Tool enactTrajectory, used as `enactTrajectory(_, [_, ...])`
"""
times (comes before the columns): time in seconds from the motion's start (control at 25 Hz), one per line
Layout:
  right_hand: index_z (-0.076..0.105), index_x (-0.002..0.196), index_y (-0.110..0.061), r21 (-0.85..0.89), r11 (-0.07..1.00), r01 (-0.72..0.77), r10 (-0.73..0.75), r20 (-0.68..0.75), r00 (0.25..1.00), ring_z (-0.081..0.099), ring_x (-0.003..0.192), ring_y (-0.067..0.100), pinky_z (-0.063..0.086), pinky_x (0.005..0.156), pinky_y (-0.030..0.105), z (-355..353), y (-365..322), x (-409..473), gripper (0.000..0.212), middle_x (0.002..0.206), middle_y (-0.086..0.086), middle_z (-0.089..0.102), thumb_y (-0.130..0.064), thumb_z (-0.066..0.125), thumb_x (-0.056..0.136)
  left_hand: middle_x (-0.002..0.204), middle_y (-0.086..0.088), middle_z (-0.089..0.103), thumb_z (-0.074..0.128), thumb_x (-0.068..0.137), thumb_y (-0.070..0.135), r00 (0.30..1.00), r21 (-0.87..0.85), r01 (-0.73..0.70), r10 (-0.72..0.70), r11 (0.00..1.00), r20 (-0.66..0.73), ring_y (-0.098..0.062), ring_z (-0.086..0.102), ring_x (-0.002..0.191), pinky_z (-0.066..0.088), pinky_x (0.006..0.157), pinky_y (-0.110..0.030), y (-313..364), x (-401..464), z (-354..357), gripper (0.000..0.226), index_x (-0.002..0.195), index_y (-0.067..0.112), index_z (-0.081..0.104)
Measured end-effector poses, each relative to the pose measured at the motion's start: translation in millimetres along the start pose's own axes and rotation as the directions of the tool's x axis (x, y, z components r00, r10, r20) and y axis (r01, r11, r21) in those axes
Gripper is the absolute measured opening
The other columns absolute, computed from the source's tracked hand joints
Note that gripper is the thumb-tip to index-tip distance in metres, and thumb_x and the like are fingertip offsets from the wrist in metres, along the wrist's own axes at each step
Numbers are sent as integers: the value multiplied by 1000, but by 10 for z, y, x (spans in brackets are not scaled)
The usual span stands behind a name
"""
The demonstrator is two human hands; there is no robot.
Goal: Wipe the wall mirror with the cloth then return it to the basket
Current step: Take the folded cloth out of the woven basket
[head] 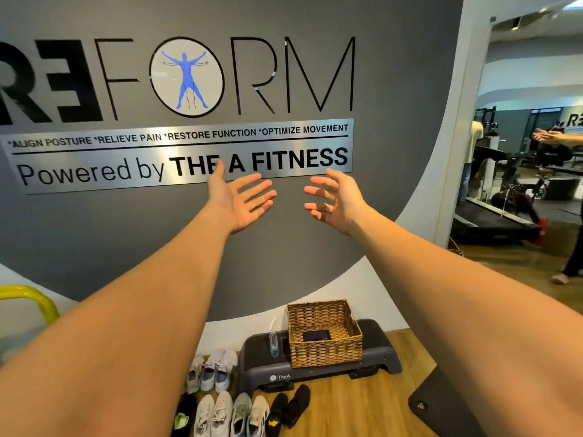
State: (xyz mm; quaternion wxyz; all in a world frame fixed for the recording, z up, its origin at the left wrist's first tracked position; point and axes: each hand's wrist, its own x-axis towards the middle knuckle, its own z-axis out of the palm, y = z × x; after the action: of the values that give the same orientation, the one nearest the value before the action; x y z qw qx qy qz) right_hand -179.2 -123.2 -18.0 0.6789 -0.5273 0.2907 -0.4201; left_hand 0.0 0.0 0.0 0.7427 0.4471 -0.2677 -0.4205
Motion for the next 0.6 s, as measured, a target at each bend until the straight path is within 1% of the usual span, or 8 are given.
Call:
enactTrajectory(0.04, [70, 118, -15, 5, 1000, 1, -1, 8, 1000, 69, 83, 32, 52, 64, 30, -34, 6, 116, 40, 111, 6, 76, -45, 50, 101, 120, -15, 72, 24, 96, 74, 1000, -3, 4, -4, 1000, 15, -36, 70, 108, 55, 92, -41, -47, 116, 43, 84, 126, 7, 64])
enactTrajectory(0.12, [70, 118, -14, -11, 1000, -12, 12, 3, 1000, 69, 80, 31, 51, 65, 31, -159, 21, 438, 40, 111, 7, 76, -45, 51, 101, 120, -15, 72, 27, 97, 72, 1000, -8, 17, -17, 1000, -10, -34, 70, 108, 55, 90, -40, -160, 448, 81, 80, 127, 8, 63])
enactTrajectory(0.24, [69, 119, -12, -39, 999, -15, 15, 0, 1000, 69, 78, 31, 51, 62, 30, -346, 112, 957, 40, 112, 9, 76, -43, 51, 102, 122, -13, 71, 32, 99, 67, 1000, 8, 5, -5, 1000, -24, -32, 70, 109, 55, 91, -41, -318, 921, 118, 72, 128, 9, 62])
enactTrajectory(0.4, [69, 121, -12, -103, 990, -95, 93, -23, 995, 69, 81, 31, 52, 63, 30, -539, 489, 1774, 41, 111, 8, 77, -43, 50, 102, 118, -11, 73, 35, 99, 64, 996, 42, 59, -56, 997, -75, -31, 72, 107, 56, 89, -41, -601, 1683, -16, 66, 125, 10, 64])
enactTrajectory(0.6, [68, 122, -13, -115, 982, -149, 148, -21, 989, 71, 80, 31, 53, 64, 32, -624, 972, 2886, 40, 107, 5, 78, -43, 51, 102, 115, -10, 75, 36, 100, 60, 992, 66, 86, -79, 994, -98, -30, 73, 104, 56, 90, -41, -924, 2849, -264, 62, 124, 11, 65])
